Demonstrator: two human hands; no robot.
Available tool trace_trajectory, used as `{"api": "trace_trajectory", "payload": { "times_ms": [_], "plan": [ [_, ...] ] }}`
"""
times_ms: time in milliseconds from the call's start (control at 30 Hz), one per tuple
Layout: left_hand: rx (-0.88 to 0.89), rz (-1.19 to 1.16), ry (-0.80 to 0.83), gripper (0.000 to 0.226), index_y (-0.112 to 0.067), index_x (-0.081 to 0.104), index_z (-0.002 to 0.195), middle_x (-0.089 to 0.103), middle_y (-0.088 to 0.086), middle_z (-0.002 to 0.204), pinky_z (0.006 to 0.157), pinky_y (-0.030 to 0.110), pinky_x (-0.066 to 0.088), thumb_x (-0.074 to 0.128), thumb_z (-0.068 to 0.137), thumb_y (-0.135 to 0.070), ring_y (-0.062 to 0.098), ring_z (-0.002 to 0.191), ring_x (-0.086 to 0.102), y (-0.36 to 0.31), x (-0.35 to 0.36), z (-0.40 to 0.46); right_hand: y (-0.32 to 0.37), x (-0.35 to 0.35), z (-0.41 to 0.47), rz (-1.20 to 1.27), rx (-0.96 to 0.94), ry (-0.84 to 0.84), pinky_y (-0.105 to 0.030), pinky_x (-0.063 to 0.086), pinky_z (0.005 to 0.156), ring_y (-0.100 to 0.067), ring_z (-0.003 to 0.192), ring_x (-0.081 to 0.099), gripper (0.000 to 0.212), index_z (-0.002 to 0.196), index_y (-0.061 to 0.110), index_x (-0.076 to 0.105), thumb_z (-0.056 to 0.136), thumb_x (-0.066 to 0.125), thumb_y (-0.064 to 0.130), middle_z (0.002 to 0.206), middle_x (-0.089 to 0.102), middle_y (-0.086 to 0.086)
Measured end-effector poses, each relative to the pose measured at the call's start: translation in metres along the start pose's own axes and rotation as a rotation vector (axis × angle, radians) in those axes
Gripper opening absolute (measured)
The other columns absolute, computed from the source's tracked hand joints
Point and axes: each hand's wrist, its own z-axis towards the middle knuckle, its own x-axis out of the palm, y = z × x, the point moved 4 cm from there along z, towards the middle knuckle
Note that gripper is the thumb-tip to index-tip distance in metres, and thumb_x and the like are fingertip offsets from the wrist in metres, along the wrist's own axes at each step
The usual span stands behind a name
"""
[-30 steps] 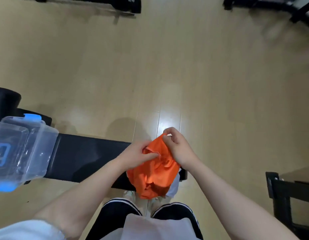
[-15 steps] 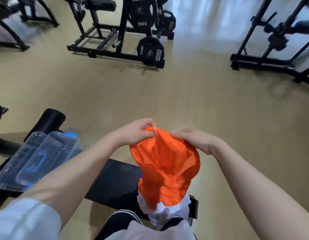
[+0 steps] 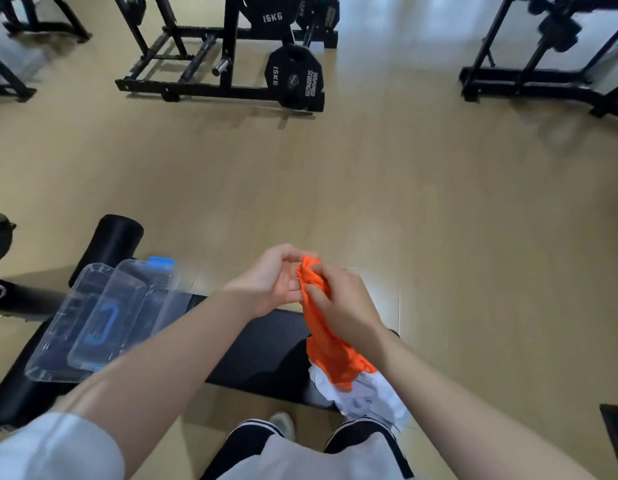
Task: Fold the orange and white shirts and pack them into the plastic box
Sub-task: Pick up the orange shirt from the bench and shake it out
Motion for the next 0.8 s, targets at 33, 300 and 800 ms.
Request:
{"api": "trace_trajectory", "payload": {
  "times_ms": [33, 300, 800],
  "plan": [
    [0.025, 0.060, -0.032, 0.022, -0.015, 0.059, 0.092, 0.059, 0.003, 0.081, 0.066, 0.024, 0.048, 0.037, 0.096, -0.019, 0.015, 0.070, 0.056, 0.003, -0.004, 0.001, 0.006, 0.009, -0.002, -0.012, -0.082, 0.067, -0.031, 0.040, 0.071, -0.023, 0.083, 0.056, 0.016, 0.095, 0.011, 0.060, 0.086, 0.048, 0.017, 0.091, 0.065, -0.008],
    [0.357, 0.249, -0.094, 0.020, -0.018, 0.058, 0.091, 0.059, 0.004, 0.082, 0.058, 0.016, 0.046, 0.045, 0.095, -0.003, 0.009, 0.065, 0.053, -0.019, -0.054, -0.014, 0.008, 0.013, -0.005, 0.016, -0.066, -0.033, -0.018, 0.038, 0.076, -0.019, 0.088, 0.059, 0.019, 0.099, 0.009, 0.067, 0.090, 0.050, 0.008, 0.101, 0.068, -0.008],
    [0.601, -0.094, 0.227, 0.029, -0.019, 0.065, 0.065, 0.060, -0.002, 0.063, 0.057, 0.016, 0.048, 0.043, 0.072, -0.001, 0.008, 0.056, 0.056, -0.054, -0.085, -0.091, 0.003, 0.050, 0.011, 0.448, 0.233, 0.297, -0.026, 0.044, 0.075, -0.009, 0.079, 0.053, 0.012, 0.096, -0.003, 0.064, 0.088, 0.057, 0.003, 0.085, 0.060, -0.002]
  ]
}}
